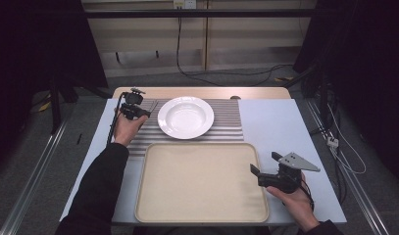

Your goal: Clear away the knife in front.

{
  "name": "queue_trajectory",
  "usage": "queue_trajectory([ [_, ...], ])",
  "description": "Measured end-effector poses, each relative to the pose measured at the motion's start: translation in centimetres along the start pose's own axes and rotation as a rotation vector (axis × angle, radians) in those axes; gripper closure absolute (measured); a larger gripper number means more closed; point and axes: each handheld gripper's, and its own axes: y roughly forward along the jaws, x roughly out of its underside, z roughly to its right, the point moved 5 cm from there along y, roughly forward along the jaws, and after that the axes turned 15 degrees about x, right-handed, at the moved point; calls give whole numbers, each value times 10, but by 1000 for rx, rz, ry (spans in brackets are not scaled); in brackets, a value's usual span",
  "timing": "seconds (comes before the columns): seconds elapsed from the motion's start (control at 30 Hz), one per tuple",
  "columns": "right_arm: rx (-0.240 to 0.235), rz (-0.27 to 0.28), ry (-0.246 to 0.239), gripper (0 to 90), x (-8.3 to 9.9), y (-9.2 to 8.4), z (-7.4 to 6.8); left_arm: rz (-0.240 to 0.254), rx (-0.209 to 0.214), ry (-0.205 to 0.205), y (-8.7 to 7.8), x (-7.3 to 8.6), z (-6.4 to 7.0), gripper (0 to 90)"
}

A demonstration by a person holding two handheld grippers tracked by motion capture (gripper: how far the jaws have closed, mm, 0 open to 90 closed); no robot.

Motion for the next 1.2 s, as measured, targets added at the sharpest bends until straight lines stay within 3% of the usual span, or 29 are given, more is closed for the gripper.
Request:
queue_trajectory([
  [0.37,2,0,-3,75,0,0,0,18,22,31,-19,7,17,798],
  [0.63,4,0,-2,74,0,0,0,39,49,61,-31,6,37,798],
  [0.83,4,0,-4,74,0,0,0,39,45,86,-37,10,53,798],
  [0.9,5,0,-5,74,0,0,0,40,71,88,-38,12,58,799],
  [1.2,4,0,-5,74,0,0,0,33,88,117,-41,23,74,798],
])
